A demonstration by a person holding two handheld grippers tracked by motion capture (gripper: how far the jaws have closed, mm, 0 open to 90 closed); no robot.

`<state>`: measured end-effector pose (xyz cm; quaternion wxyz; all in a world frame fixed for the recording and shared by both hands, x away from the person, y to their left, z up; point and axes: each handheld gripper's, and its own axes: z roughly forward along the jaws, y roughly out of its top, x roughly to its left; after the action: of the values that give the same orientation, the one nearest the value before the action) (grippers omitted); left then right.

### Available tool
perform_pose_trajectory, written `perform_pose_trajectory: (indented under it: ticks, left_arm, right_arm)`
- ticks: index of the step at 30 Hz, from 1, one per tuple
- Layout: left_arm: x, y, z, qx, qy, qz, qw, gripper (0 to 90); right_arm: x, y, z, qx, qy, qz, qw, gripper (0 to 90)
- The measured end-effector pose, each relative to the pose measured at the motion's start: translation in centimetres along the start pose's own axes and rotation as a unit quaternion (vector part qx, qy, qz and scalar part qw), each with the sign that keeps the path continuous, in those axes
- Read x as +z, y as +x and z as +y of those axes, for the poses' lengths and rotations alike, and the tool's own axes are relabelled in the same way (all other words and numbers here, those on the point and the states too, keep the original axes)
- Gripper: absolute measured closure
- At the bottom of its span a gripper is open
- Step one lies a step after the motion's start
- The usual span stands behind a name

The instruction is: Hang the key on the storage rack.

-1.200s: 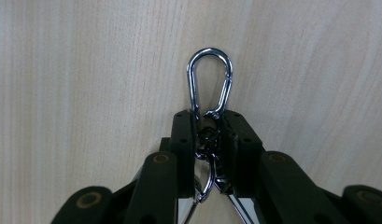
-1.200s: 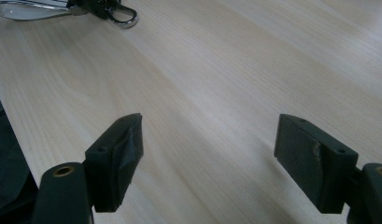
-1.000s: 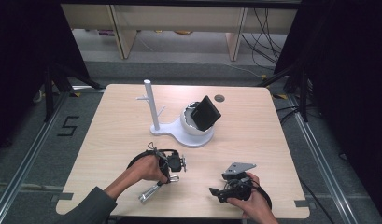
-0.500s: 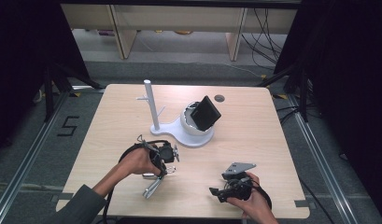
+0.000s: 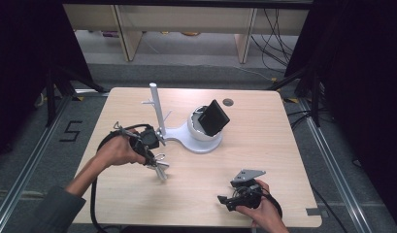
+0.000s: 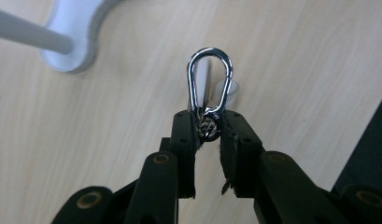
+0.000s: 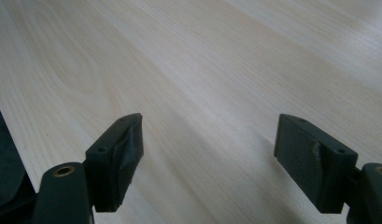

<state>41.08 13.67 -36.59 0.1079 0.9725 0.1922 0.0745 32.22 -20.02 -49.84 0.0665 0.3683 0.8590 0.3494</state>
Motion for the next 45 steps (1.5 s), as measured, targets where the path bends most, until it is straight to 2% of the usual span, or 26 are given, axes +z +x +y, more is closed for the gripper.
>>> perform_pose_trajectory:
  ticks: [4,5,9,10,12,14,15,18,20,22,28,30,32,34,37,38,39,41,43,44,45]
  left_arm:
    - [-1.8,1.5,-0.4,-0.018,0.004,0.012,0.9998,75.2]
    - [-2.2,1.8,-0.6,-0.023,0.004,0.02,0.9995,75.2]
    - [-3.8,3.2,-1.2,-0.051,0.0,0.031,0.9982,75.2]
    - [-4.0,3.4,-1.3,-0.054,0.0,0.028,0.9981,75.1]
    - [-4.5,4.2,-1.7,-0.067,-0.008,0.035,0.9971,75.1]
    - [-4.8,4.9,-2.0,-0.076,-0.009,0.041,0.9962,75.2]
    - [-5.0,5.2,-2.1,-0.081,-0.007,0.04,0.9959,75.1]
    - [-5.3,5.9,-2.2,-0.094,-0.006,0.045,0.9945,75.1]
    - [-5.5,6.3,-2.2,-0.099,-0.007,0.048,0.9939,75.1]
    - [-5.7,6.7,-2.2,-0.105,-0.006,0.051,0.9931,75.1]
    - [-6.6,7.9,-2.0,-0.124,-0.008,0.059,0.9905,75.1]
    - [-7.0,8.4,-1.7,-0.133,-0.011,0.065,0.989,75.1]
    - [-7.1,8.7,-1.5,-0.136,-0.004,0.067,0.9885,75.2]
    - [-7.3,9.3,-1.2,-0.144,-0.011,0.066,0.9873,75.1]
    - [-7.4,9.7,-0.8,-0.157,-0.023,0.069,0.985,75.1]
    - [-7.5,9.9,-0.7,-0.151,-0.015,0.072,0.9858,75.1]
    - [-7.4,9.9,-0.5,-0.157,-0.02,0.073,0.9846,75.1]
    - [-7.5,10.0,-0.2,-0.158,-0.019,0.076,0.9843,75.1]
    - [-7.7,10.2,0.1,-0.158,-0.017,0.08,0.9841,75.1]
    - [-7.7,10.2,0.3,-0.158,-0.018,0.082,0.9839,75.1]
    - [-7.8,10.3,0.4,-0.156,-0.017,0.081,0.9843,75.1]
  right_arm:
    - [0.0,0.0,0.0,0.0,0.001,0.001,1.0,25.2]
    - [0.0,0.0,0.0,0.0,0.0,0.001,1.0,25.4]
    - [0.0,0.1,0.0,0.004,0.0,0.002,1.0,25.5]
    - [0.0,0.1,0.0,0.002,0.0,0.002,1.0,25.5]
    - [0.1,0.1,0.0,0.0,-0.009,0.002,1.0,25.5]
    - [0.0,0.1,0.1,-0.001,-0.002,0.003,1.0,25.5]
    - [0.2,0.2,0.0,0.002,-0.011,0.004,0.9999,25.6]
    - [0.0,0.2,0.1,-0.001,-0.002,0.004,1.0,25.5]
    - [0.2,0.2,0.0,0.002,-0.009,0.003,1.0,25.5]
    - [0.1,0.2,0.0,-0.004,0.0,0.005,1.0,25.5]
    - [0.1,0.2,0.0,-0.001,0.002,0.006,1.0,25.5]
    - [0.2,0.2,0.0,0.001,-0.007,0.005,1.0,25.5]
    - [0.2,0.1,0.0,-0.003,-0.005,0.006,1.0,25.5]
    - [0.1,0.2,0.0,0.0,0.005,0.006,1.0,25.5]
    - [0.1,0.2,0.0,-0.003,-0.001,0.009,1.0,25.5]
    - [0.1,0.2,0.0,-0.004,0.001,0.008,1.0,25.5]
    - [0.1,0.2,0.0,-0.004,0.002,0.007,1.0,25.6]
    - [0.1,0.2,0.0,0.001,0.004,0.008,1.0,25.5]
    - [0.2,0.1,0.0,-0.005,0.0,0.009,1.0,25.5]
    - [0.1,0.3,0.0,0.004,0.008,0.015,0.9999,25.5]
    - [0.2,0.2,0.0,-0.009,0.001,0.009,0.9999,25.5]
